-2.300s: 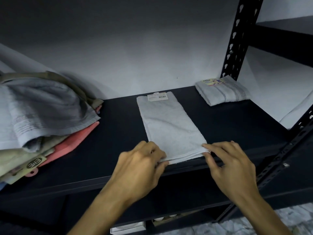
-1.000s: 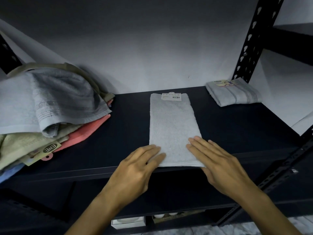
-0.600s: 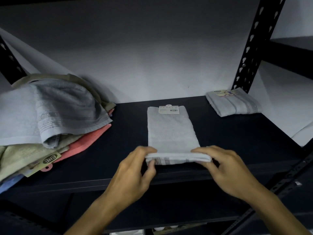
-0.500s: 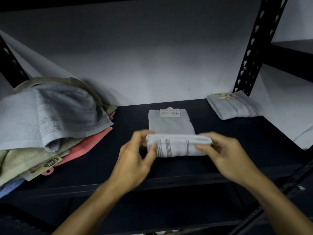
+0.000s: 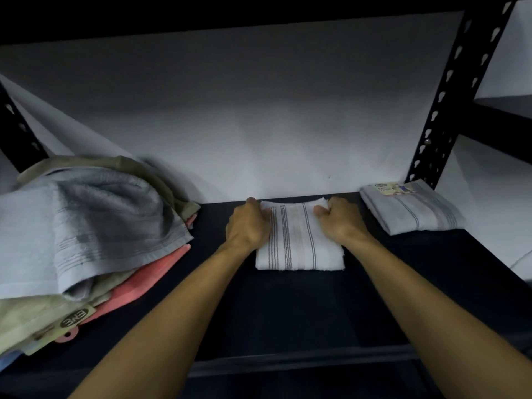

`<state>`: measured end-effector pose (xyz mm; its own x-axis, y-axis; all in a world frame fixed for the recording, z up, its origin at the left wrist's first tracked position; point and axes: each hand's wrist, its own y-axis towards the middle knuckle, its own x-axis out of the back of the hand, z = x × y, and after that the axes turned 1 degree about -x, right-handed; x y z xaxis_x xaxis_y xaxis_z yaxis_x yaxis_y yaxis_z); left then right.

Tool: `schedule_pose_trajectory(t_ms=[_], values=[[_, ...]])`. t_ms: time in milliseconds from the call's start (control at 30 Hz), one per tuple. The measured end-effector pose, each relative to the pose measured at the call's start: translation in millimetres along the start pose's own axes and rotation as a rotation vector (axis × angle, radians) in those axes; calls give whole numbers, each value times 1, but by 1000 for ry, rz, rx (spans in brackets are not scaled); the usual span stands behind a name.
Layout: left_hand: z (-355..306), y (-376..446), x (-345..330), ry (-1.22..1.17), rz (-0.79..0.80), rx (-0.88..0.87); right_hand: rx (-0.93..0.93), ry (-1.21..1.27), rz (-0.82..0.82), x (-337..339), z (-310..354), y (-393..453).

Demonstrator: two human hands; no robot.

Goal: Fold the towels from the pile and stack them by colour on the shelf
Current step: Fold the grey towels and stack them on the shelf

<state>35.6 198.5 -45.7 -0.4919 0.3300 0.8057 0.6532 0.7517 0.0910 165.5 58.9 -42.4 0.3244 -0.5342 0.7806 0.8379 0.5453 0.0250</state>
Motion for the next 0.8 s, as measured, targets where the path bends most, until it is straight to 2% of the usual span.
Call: schedule_pose_trajectory(t_ms=[100,200,267,367,500,600,700,800], values=[[3,5,-10,156,-39,18,-43,-154,-17,-10,-2,2],[0,7,-10,190,-19,86,-69,-171,-22,-9,0,1],[-7,8,-4,165,48,141,-103,-112,40,-4,2,5],[-14,18,6,3,161,202,-159,8,128,1,5,12],[-16,24,15,-300,316,328,-203,132,110,-1,8,16],[-16,21,17,-406,374,383,-217,251,118,-4,5,18],[-9,17,17,-455,321,312,-174,382,114,-4,-2,17],[-6,10,25,-558,184,86,-37,518,46,11,-4,9]])
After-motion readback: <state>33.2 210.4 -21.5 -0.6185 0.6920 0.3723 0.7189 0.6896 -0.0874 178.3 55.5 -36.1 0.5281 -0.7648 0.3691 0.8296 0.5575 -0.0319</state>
